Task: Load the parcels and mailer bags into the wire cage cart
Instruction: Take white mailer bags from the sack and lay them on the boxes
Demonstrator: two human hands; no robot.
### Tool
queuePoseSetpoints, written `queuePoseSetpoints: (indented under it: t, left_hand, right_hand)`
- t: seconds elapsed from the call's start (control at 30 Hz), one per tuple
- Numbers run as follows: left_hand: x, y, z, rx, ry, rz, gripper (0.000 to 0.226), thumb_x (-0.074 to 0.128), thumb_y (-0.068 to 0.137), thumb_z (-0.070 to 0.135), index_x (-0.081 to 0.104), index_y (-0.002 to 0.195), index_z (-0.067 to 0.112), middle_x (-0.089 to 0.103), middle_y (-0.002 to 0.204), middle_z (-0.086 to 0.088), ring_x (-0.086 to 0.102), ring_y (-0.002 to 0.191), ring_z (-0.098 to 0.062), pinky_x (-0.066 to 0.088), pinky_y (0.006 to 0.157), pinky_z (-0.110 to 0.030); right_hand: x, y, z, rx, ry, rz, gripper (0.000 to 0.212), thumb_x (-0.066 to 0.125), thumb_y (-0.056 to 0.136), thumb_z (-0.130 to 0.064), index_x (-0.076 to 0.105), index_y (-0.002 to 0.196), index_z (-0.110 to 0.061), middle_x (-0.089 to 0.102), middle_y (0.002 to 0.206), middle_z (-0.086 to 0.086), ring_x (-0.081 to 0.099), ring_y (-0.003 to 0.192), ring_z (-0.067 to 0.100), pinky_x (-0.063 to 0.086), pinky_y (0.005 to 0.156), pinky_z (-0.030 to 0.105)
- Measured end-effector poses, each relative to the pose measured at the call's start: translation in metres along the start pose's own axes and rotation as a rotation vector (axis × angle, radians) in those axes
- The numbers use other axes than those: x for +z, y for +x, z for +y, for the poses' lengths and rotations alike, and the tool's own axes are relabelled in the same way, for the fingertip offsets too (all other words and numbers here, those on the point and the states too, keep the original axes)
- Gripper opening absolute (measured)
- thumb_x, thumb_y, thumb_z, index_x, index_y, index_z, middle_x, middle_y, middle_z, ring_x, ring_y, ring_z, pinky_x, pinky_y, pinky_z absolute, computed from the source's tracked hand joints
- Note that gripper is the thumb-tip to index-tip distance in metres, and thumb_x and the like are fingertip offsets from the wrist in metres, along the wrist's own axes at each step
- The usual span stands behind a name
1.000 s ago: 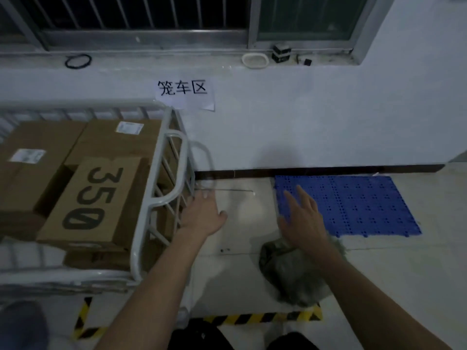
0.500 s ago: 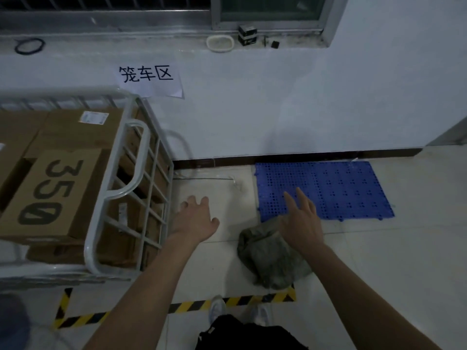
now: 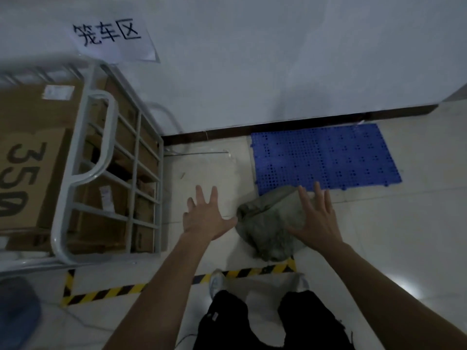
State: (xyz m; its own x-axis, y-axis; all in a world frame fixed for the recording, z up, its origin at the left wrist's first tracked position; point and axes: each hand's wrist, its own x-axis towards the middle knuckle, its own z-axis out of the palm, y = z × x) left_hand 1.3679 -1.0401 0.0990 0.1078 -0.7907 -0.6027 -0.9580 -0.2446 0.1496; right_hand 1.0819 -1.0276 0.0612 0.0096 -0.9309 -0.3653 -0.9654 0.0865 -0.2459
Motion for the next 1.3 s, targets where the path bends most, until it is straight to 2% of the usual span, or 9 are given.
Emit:
queuePoseSetpoints:
  t: [0.17, 0.3, 0.43, 0.57, 0.7, 0.9, 1.07, 1.2, 1.3]
  left_hand:
    - [0.064, 0.039, 0.053, -0.093, -0.027, -0.027, 0.132, 0.054, 0.065, 0.091, -0.026, 0.153, 0.033, -0.033, 0.160, -0.006, -0.010, 0.149, -0.045, 0.024, 0.115, -0.060]
    - [0.144, 0.098, 0.101, -0.091, -0.027, -0.068, 0.142, 0.055, 0.058, 0.095, -0.032, 0.150, 0.032, -0.043, 0.155, -0.008, -0.019, 0.146, -0.048, 0.017, 0.113, -0.067]
    - [0.235, 0.168, 0.129, -0.119, -0.058, -0.058, 0.138, 0.054, 0.060, 0.094, -0.029, 0.151, 0.033, -0.044, 0.153, -0.010, -0.021, 0.146, -0.049, 0.017, 0.112, -0.071]
    - [0.326, 0.245, 0.140, -0.142, -0.065, -0.056, 0.139, 0.059, 0.057, 0.093, -0.029, 0.150, 0.040, -0.049, 0.149, -0.012, -0.022, 0.143, -0.053, 0.021, 0.108, -0.075]
    - [0.413, 0.313, 0.141, -0.136, -0.060, -0.060, 0.148, 0.068, 0.047, 0.091, -0.036, 0.143, 0.047, -0.055, 0.144, -0.013, -0.027, 0.140, -0.055, 0.022, 0.102, -0.080]
    - [0.509, 0.416, 0.140, -0.098, -0.107, 0.024, 0.159, 0.076, 0.039, 0.086, -0.039, 0.141, 0.047, -0.060, 0.139, -0.011, -0.036, 0.137, -0.053, 0.014, 0.100, -0.085]
    - [0.542, 0.486, 0.137, 0.022, -0.116, 0.113, 0.156, 0.080, 0.041, 0.082, -0.034, 0.143, 0.050, -0.057, 0.143, -0.005, -0.036, 0.138, -0.050, 0.021, 0.097, -0.086]
    - [0.561, 0.514, 0.136, 0.028, -0.158, 0.046, 0.153, 0.084, 0.046, 0.074, -0.032, 0.143, 0.054, -0.057, 0.143, -0.004, -0.036, 0.138, -0.049, 0.021, 0.098, -0.085]
    - [0.572, 0.521, 0.133, 0.063, -0.181, 0.012, 0.146, 0.081, 0.055, 0.073, -0.031, 0.146, 0.049, -0.053, 0.146, -0.007, -0.035, 0.138, -0.052, 0.020, 0.102, -0.082]
  right_hand:
    - [0.014, 0.033, 0.073, -0.044, -0.043, -0.123, 0.130, 0.064, 0.061, -0.088, -0.016, 0.154, -0.044, -0.043, 0.155, -0.005, -0.025, 0.149, 0.033, 0.017, 0.115, 0.067]
    - [0.062, 0.071, 0.136, -0.054, -0.067, -0.159, 0.135, 0.056, 0.050, -0.098, -0.025, 0.147, -0.051, -0.047, 0.152, -0.007, -0.028, 0.148, 0.032, 0.016, 0.113, 0.071]
    - [0.149, 0.120, 0.178, -0.098, -0.002, -0.140, 0.129, 0.037, 0.046, -0.106, -0.024, 0.147, -0.055, -0.041, 0.156, -0.007, -0.025, 0.149, 0.032, 0.019, 0.109, 0.074]
    - [0.253, 0.178, 0.210, -0.088, 0.025, -0.109, 0.121, 0.040, 0.051, -0.104, -0.025, 0.143, -0.061, -0.042, 0.155, -0.009, -0.025, 0.149, 0.033, 0.023, 0.106, 0.077]
    - [0.346, 0.237, 0.240, -0.124, -0.028, -0.106, 0.124, 0.019, 0.037, -0.110, -0.028, 0.140, -0.061, -0.044, 0.154, -0.005, -0.024, 0.148, 0.040, 0.022, 0.106, 0.078]
    - [0.456, 0.331, 0.280, -0.175, -0.047, -0.028, 0.130, 0.041, 0.038, -0.107, -0.024, 0.142, -0.064, -0.048, 0.151, -0.005, -0.030, 0.145, 0.044, 0.014, 0.100, 0.086]
    - [0.512, 0.387, 0.288, -0.236, -0.066, 0.056, 0.134, 0.051, 0.037, -0.104, -0.012, 0.148, -0.062, -0.047, 0.153, -0.003, -0.029, 0.145, 0.045, 0.012, 0.098, 0.087]
    - [0.555, 0.399, 0.290, -0.231, -0.050, 0.088, 0.126, 0.046, 0.040, -0.105, -0.013, 0.145, -0.065, -0.041, 0.157, -0.002, -0.023, 0.147, 0.045, 0.018, 0.100, 0.085]
    - [0.571, 0.400, 0.296, -0.262, -0.026, 0.143, 0.113, 0.038, 0.050, -0.104, -0.005, 0.147, -0.064, -0.023, 0.165, 0.001, -0.011, 0.149, 0.047, 0.027, 0.099, 0.081]
